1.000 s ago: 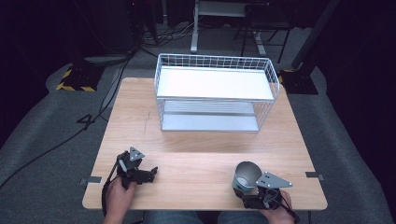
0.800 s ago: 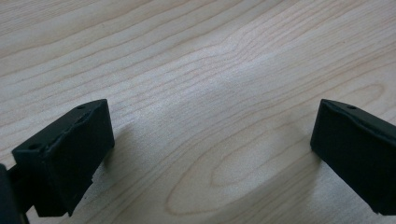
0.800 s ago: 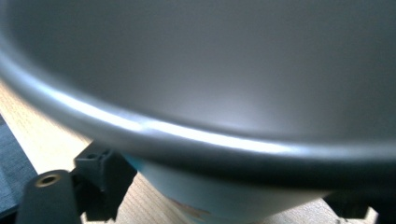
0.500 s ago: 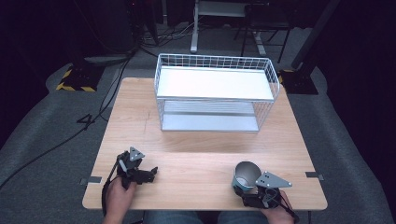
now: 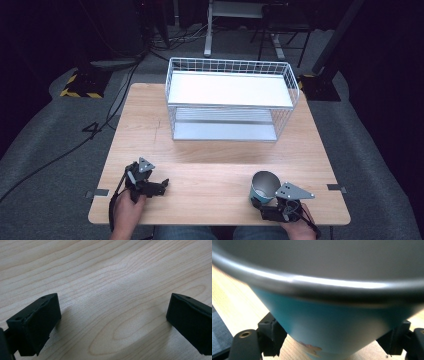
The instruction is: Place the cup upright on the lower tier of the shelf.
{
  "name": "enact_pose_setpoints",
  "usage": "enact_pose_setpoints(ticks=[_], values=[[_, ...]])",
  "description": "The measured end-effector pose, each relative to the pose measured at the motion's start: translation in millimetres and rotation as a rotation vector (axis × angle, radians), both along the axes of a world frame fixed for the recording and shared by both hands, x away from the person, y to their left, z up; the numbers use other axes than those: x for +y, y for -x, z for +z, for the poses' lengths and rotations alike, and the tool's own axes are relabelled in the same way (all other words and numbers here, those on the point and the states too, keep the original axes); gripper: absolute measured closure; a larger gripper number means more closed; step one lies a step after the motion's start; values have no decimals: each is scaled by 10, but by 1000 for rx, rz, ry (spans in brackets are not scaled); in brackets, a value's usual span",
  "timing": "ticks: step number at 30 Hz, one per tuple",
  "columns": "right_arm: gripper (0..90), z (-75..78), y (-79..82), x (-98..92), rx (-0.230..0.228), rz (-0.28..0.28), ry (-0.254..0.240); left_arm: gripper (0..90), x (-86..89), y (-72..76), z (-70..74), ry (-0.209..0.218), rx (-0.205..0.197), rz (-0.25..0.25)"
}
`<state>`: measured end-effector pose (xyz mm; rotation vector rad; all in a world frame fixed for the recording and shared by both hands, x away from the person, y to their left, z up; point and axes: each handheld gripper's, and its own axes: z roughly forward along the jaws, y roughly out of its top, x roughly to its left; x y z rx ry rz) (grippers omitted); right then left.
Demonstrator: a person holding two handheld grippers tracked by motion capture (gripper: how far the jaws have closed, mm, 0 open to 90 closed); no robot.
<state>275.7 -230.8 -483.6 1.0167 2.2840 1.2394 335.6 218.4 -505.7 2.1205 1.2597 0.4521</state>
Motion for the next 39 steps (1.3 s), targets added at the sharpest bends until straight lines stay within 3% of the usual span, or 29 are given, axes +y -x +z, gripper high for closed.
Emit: enact_pose_setpoints(ticks=[17,39], values=[[224,279,-274,107,-27,17,-11,0,2,8,0,1,1,-2],[223,434,-944,346,-45,-23,3,0,5,1,1,-2,1,-6]])
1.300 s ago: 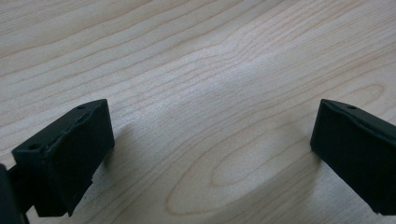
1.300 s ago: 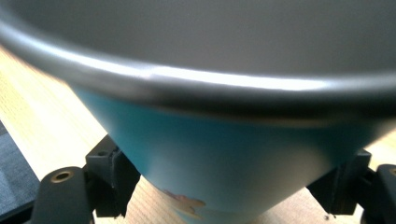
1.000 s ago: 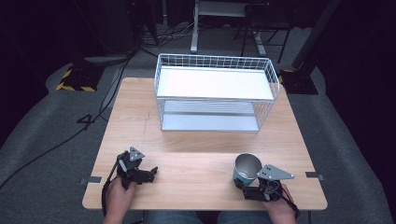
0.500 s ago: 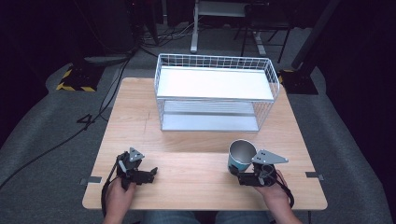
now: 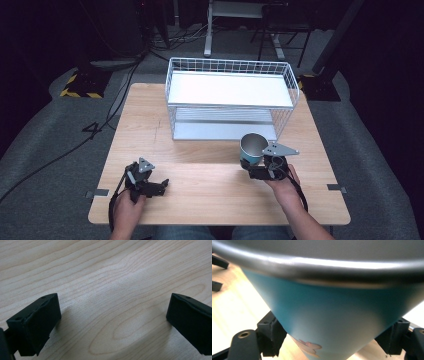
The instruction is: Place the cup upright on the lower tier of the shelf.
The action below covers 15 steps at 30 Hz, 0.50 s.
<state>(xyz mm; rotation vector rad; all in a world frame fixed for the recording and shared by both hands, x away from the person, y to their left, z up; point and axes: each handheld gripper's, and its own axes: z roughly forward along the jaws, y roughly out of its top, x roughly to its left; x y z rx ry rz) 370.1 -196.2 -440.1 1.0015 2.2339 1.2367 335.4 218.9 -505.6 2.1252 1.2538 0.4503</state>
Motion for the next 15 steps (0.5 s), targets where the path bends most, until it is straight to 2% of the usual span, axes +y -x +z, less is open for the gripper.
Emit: enact_pose_setpoints(ticks=[7,15], values=[[223,-9,-186,103,-7,-15,17,0,-6,-4,-3,7,0,4],[223,2,-388,241,-22,-30,14,0,-6,-5,-4,7,-1,4]])
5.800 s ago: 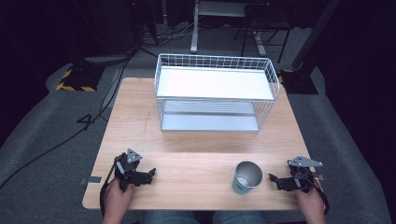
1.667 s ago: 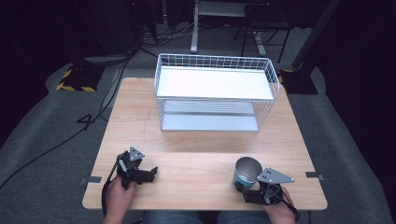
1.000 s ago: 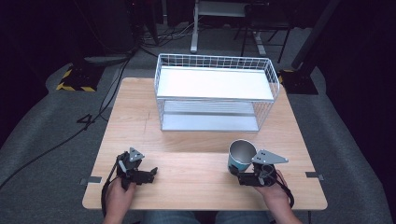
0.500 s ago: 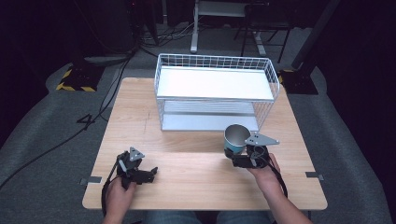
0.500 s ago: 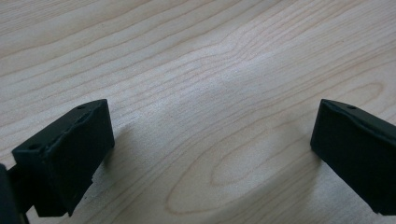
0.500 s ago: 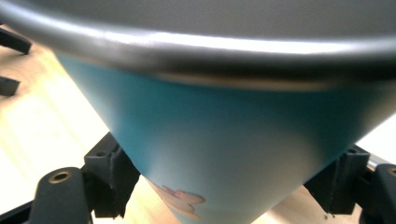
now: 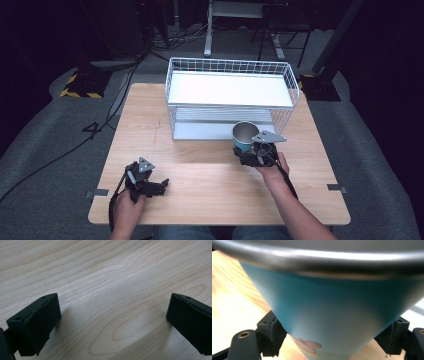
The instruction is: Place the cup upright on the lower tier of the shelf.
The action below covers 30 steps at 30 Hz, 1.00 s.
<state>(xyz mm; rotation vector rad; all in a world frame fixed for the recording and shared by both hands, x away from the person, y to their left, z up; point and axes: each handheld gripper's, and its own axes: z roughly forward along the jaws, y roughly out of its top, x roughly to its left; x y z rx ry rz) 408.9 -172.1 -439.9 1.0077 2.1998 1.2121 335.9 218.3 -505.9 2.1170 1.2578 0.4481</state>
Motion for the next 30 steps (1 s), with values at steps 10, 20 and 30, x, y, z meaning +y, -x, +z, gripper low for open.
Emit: enact_pose_setpoints(ticks=[10,20,30], values=[[223,-34,-230,144,3,-18,-3,0,0,1,0,0,1,0],[223,-101,-417,249,-2,-36,-27,0,3,-1,2,-4,0,-2],[223,-205,-618,313,1,-73,-30,0,-1,1,0,1,2,0]])
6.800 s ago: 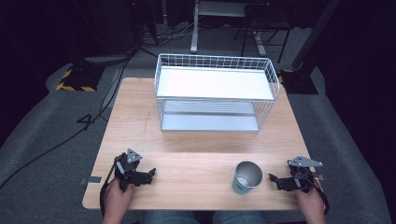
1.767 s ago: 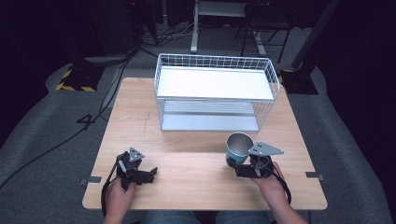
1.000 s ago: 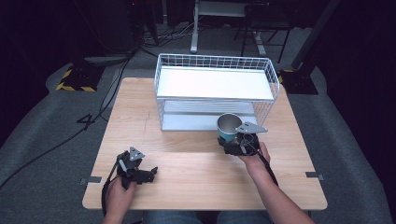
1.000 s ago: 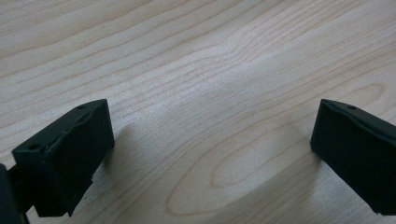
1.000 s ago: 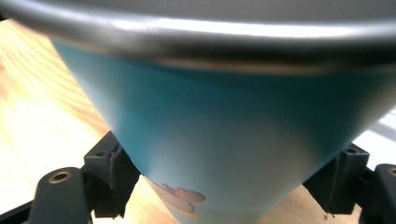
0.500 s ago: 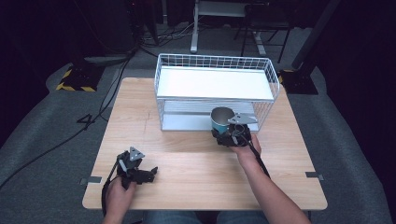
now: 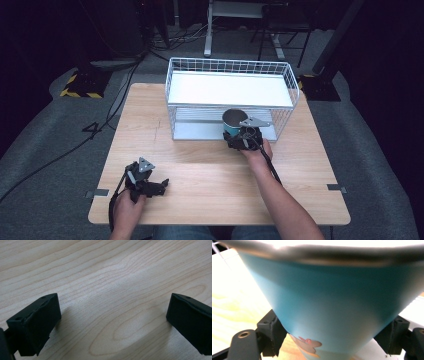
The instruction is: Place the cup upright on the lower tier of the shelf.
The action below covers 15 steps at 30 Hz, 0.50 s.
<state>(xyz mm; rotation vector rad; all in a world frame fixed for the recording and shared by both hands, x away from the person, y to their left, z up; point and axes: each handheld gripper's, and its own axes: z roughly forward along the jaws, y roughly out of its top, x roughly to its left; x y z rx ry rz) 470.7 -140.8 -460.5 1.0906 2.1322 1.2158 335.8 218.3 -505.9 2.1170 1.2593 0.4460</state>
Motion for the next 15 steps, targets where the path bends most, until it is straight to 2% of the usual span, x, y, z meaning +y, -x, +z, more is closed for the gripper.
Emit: enact_pose_setpoints(ticks=[7,10,15], values=[[223,-17,-134,81,-8,-19,-7,0,2,3,1,-3,0,-2],[223,-43,-189,109,-21,-31,-24,0,2,4,2,-3,0,-3],[223,-93,-272,121,-10,-51,-32,0,2,4,1,-3,0,-3]])
